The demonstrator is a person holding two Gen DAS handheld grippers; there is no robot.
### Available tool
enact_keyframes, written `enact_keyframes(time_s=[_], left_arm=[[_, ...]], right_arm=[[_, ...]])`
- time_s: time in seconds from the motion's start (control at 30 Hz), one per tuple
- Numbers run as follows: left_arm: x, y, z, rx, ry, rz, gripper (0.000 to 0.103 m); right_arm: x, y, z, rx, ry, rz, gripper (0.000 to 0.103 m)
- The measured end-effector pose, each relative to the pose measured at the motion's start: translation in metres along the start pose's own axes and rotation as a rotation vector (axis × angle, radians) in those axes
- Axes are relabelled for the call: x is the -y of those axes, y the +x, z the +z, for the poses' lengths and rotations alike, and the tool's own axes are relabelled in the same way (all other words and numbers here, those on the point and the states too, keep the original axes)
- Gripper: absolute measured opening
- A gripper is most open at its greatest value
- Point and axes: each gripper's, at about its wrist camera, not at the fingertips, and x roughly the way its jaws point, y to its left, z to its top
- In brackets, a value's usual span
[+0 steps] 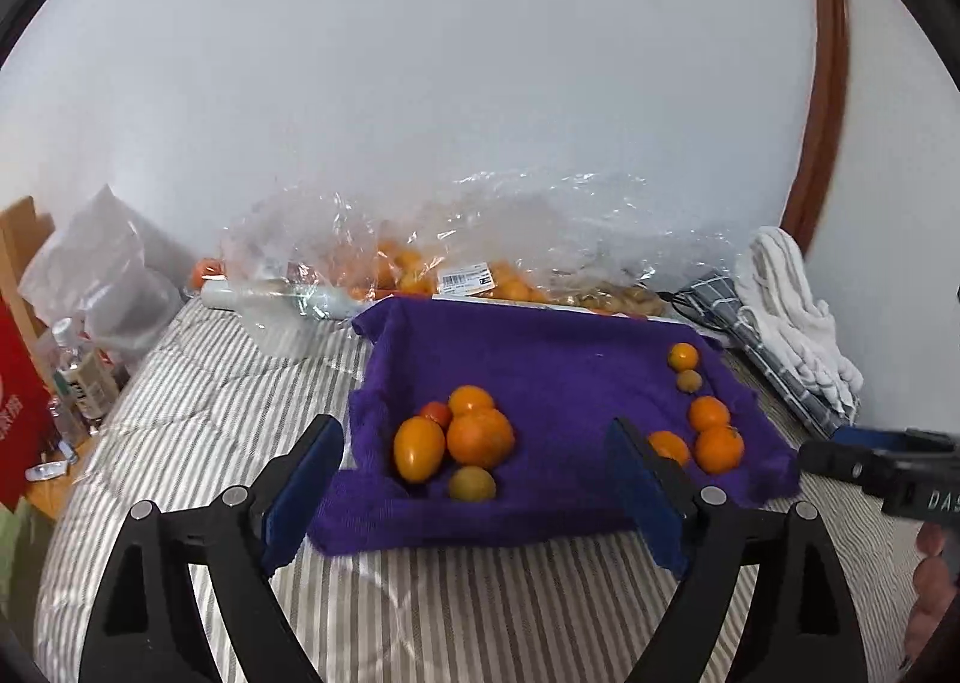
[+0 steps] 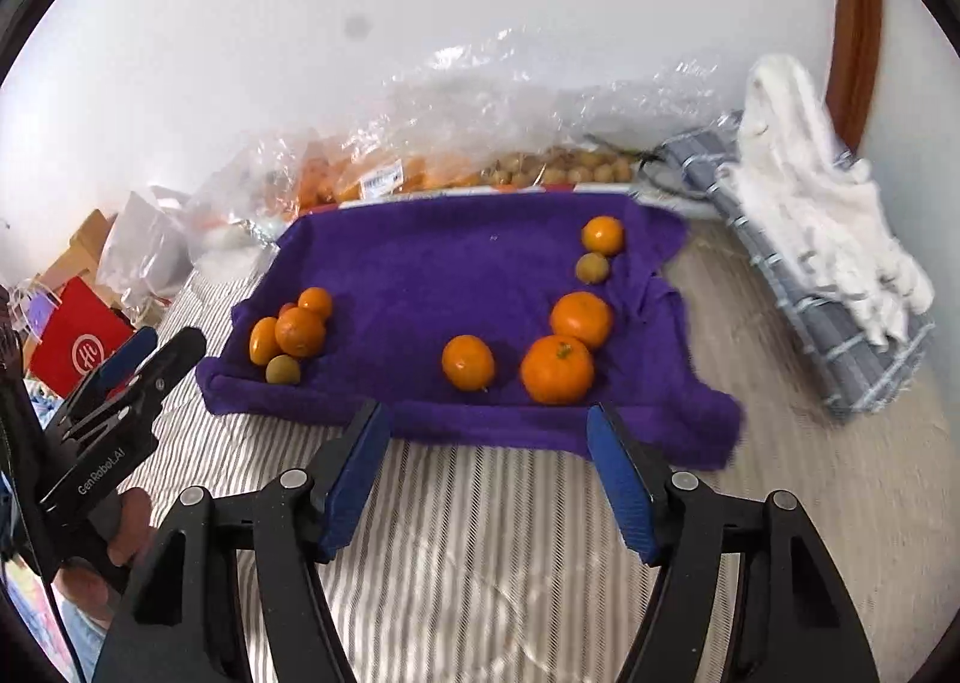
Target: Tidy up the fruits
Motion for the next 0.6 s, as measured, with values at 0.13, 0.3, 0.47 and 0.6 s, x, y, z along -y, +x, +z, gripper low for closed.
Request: enact_keyframes(time_s=[0.13, 0.3, 0.47, 0.6], left_arm=[[0.008, -0.027, -0.003, -0.039, 0.014, 0.027, 0.091], [0.019, -0.070, -0.002, -0.014, 0.056, 0.076, 0.096], [0.030, -0.107, 0.003, 0.005, 0.066, 0.079, 0.096], [0.037, -0.128, 0.004, -0.011, 0.068, 0.108, 0.097]], right_arm=[[0.007, -0.034, -0.010, 0.056, 0.004, -0.006, 0.080], [0.011, -0.070, -0.022, 0.120, -0.010, 0.015, 0.089], [0.016, -0.106, -0.033, 0.181, -0.013, 0.014, 0.097], [0.022, -0.133, -0.042, 0.225, -0.010, -0.009, 0.101]])
